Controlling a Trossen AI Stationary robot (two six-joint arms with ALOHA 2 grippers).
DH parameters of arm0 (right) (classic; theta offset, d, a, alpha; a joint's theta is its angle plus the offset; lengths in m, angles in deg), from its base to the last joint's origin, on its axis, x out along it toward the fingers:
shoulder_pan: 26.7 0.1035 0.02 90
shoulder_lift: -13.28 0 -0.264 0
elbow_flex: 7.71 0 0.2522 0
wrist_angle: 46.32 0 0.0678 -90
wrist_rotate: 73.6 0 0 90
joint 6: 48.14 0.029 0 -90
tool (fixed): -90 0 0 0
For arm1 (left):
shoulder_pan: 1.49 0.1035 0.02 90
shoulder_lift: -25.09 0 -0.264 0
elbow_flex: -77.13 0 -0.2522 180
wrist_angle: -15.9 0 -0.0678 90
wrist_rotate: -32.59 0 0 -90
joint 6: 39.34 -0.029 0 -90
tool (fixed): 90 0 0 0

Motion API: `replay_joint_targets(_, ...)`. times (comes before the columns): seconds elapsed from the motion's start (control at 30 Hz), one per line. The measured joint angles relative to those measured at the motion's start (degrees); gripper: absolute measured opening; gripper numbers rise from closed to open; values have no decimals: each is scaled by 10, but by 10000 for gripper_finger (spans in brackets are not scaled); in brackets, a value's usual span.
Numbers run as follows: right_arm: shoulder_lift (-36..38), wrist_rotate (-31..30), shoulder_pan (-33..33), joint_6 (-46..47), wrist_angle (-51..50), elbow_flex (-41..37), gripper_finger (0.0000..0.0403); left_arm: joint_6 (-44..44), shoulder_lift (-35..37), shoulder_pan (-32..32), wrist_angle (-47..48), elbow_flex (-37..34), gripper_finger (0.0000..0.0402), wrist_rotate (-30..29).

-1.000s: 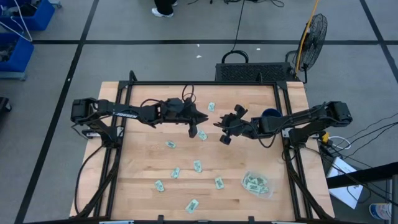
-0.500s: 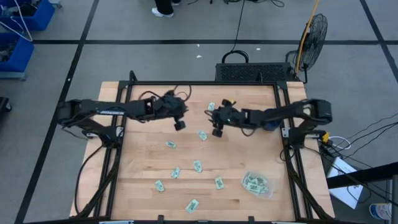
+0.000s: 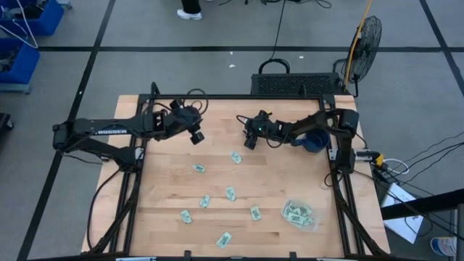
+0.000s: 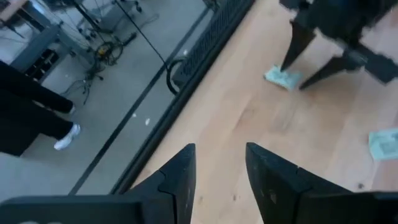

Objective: Pick and place Stevia / Truvia into bins
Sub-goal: Put the stevia packet into the transparent container

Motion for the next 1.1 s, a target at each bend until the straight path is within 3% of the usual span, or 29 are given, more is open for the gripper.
replay_joint_targets(0.2, -18, 0, -5, 0, -2, 2, 136, 20, -6, -1, 34, -1, 147, 9)
replay_joint_targets(0.4, -7, 1, -4, -1, -1, 1, 21, 29, -6, -1, 43, -1, 147, 11)
replay_joint_targets(0.57, 20, -19, 2, 7, -6, -1, 7, 28, -5, -1, 39, -1, 147, 11)
replay_joint_targets(0.67, 75, -15, 31, 14, -46, -1, 3, 31, -5, -1, 42, -1, 147, 12)
replay_joint_targets(0.83, 233, -14, 127, 38, -218, 0, 2, 33, -5, -1, 44, -1, 147, 13)
replay_joint_targets(0.97, 367, -13, 237, 164, -378, 0, 4, 33, -5, -1, 41, -1, 147, 17)
replay_joint_targets(1.1, 448, 6, 356, 326, -515, 0, 10, 35, -5, -1, 40, -1, 147, 17)
